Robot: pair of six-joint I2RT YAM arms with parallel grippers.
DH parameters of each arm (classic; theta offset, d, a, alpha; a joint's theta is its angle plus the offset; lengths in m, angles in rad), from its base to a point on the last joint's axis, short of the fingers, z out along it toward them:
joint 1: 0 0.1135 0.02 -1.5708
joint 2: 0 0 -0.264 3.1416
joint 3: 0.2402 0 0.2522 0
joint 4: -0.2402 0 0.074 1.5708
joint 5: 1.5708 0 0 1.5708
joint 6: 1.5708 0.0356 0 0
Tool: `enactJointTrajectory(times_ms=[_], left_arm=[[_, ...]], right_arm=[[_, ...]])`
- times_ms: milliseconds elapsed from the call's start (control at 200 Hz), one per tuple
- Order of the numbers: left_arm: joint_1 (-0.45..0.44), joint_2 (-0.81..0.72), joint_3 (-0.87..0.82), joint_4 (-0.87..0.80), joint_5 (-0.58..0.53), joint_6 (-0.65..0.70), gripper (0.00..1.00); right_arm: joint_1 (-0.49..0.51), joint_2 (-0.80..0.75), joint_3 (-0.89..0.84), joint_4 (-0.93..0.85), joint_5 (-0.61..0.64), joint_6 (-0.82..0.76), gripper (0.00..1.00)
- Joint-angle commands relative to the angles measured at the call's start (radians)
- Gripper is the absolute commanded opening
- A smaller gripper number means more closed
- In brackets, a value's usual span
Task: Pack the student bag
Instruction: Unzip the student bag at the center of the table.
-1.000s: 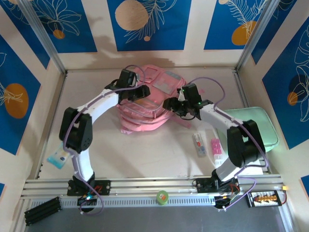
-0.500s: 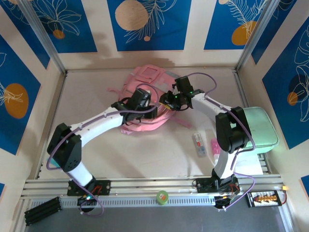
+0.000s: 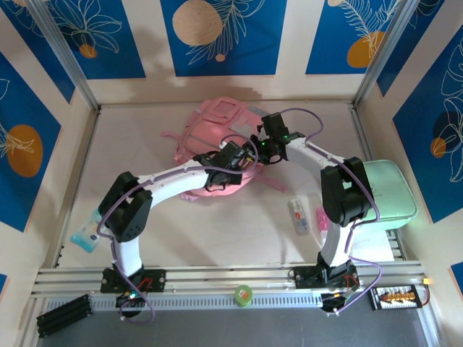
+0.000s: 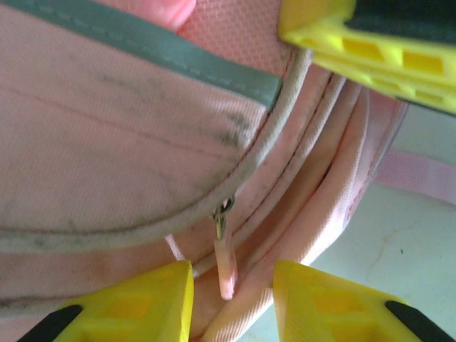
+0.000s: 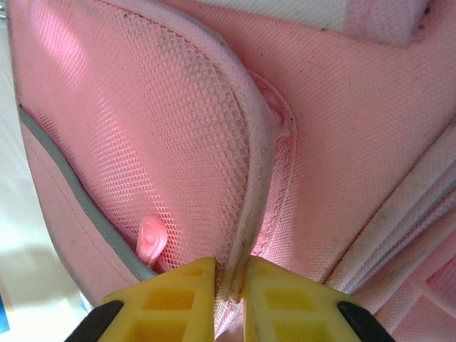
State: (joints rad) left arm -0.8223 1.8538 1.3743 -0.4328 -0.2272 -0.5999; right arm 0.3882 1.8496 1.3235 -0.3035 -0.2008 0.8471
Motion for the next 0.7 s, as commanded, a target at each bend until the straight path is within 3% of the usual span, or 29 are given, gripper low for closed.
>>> enactJointTrajectory(times_ms=[0, 405, 550, 645, 695], left_arm=[[0.004, 0.018, 0.063, -0.043, -0.056, 0.018, 0.33], [0.004, 0.081, 0.097, -0.072, -0.076, -0.013, 0.24], [0.003, 0.081, 0.1, -0.073, -0.082, -0.021, 0.15], [0.004, 0.063, 0.093, -0.071, -0.085, -0.014, 0.0], [0.007, 0.054, 0.092, -0.078, -0.085, -0.001, 0.0]], right_arm=[[-0.009, -0.013, -0.005, 0.013, -0.037, -0.009, 0.14], [-0.016, -0.011, -0.017, 0.038, -0.071, 0.005, 0.11], [-0.017, -0.009, -0.016, 0.036, -0.066, 0.006, 0.08], [-0.018, -0.015, -0.017, 0.023, -0.034, 0.006, 0.06], [-0.021, -0.02, -0.022, 0.016, -0.009, 0.007, 0.03]])
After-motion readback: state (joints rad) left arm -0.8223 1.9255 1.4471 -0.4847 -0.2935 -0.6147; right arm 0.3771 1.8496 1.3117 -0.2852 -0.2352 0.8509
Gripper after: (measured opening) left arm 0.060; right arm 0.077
